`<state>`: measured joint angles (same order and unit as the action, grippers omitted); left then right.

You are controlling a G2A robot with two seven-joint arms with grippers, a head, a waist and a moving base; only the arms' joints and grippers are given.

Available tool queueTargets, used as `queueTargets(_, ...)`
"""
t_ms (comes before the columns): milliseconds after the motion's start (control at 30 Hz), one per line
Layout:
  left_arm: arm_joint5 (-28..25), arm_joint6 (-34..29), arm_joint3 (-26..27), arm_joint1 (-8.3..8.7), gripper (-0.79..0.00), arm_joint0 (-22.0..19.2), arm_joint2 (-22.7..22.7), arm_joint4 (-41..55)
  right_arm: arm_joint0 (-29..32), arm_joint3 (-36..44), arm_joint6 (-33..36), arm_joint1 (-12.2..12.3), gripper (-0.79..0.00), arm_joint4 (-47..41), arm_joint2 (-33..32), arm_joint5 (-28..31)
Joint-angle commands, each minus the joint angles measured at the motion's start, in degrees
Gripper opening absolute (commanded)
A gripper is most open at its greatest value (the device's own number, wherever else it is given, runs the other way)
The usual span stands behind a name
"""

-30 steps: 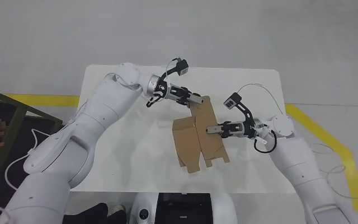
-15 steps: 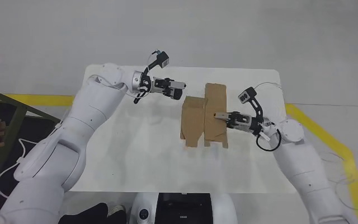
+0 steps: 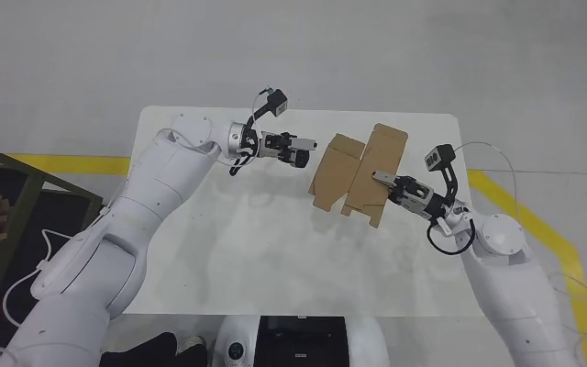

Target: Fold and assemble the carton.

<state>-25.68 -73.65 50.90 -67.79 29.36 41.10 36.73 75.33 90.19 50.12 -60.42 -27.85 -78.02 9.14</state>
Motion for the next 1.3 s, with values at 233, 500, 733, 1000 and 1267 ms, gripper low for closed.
queueTargets(233,0.0,-0.01,-0.01,0.0,0.0,0.0,0.01,0.02,-0.02,-0.01,0.02,0.0,-0.785,0.0,0.02,0.02)
queueTargets(500,1.54,6.16,3.67,0.24,0.0,2.7,1.61,-0.65,1.05,1.28,-7.4,-0.64,-0.785,-2.34,0.97,-1.39)
queueTargets(733,2.86,11.35,6.8,0.26,0.0,5.86,3.45,-0.08,2.61,4.72,-21.24,-1.61,-0.785,-0.78,2.58,-2.06)
queueTargets(1000,4.73,14.39,7.78,-0.73,0.0,7.18,3.13,-0.47,4.19,7.71,-31.48,-2.66,-0.785,0.99,4.58,-1.27)
queueTargets(1267,5.03,16.5,6.88,-2.08,0.0,7.09,3.09,0.55,4.28,7.75,-36.2,-3.5,-0.785,3.35,6.42,-1.14)
